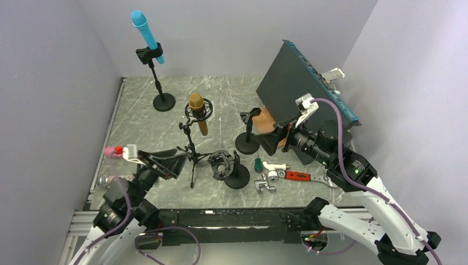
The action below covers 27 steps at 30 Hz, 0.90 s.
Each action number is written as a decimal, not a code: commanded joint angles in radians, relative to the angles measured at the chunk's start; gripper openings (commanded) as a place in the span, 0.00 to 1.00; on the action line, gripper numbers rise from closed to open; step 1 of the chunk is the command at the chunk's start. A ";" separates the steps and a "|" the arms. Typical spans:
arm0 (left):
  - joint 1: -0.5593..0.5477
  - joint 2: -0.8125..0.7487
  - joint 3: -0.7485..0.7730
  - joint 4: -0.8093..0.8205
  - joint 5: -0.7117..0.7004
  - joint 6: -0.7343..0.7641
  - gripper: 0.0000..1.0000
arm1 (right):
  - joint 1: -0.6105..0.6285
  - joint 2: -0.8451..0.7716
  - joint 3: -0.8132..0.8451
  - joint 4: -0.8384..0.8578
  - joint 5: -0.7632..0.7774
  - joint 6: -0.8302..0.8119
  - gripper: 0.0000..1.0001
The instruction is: Remove the microphone from the stand
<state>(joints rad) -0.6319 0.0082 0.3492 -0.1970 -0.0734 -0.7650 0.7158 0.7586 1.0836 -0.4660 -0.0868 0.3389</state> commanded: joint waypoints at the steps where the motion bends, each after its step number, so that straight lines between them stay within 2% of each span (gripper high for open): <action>1: -0.002 -0.053 0.168 -0.039 -0.019 0.008 0.99 | 0.001 -0.031 0.028 -0.020 0.035 -0.022 1.00; 4: -0.003 0.128 0.323 -0.034 -0.019 0.118 1.00 | 0.000 -0.050 0.029 -0.033 0.048 -0.028 1.00; 10: -0.002 0.579 0.799 -0.223 -0.029 0.408 1.00 | 0.001 -0.075 0.054 -0.081 0.070 -0.049 1.00; 13: -0.001 0.758 0.958 -0.277 -0.112 0.577 0.99 | 0.001 -0.100 0.051 -0.093 0.084 -0.048 1.00; 16: -0.001 0.911 1.093 -0.329 -0.157 0.666 0.99 | 0.001 -0.125 0.052 -0.115 0.084 -0.048 1.00; 19: -0.001 1.023 1.162 -0.327 -0.146 0.683 0.99 | 0.001 -0.144 0.042 -0.130 0.125 -0.053 1.00; 27: -0.001 1.209 1.215 -0.347 -0.271 0.483 0.99 | -0.001 -0.153 0.036 -0.144 0.131 -0.056 1.00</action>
<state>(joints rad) -0.6319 1.1793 1.5124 -0.5148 -0.2691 -0.2047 0.7158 0.6090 1.0943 -0.5961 0.0250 0.2966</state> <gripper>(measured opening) 0.994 0.997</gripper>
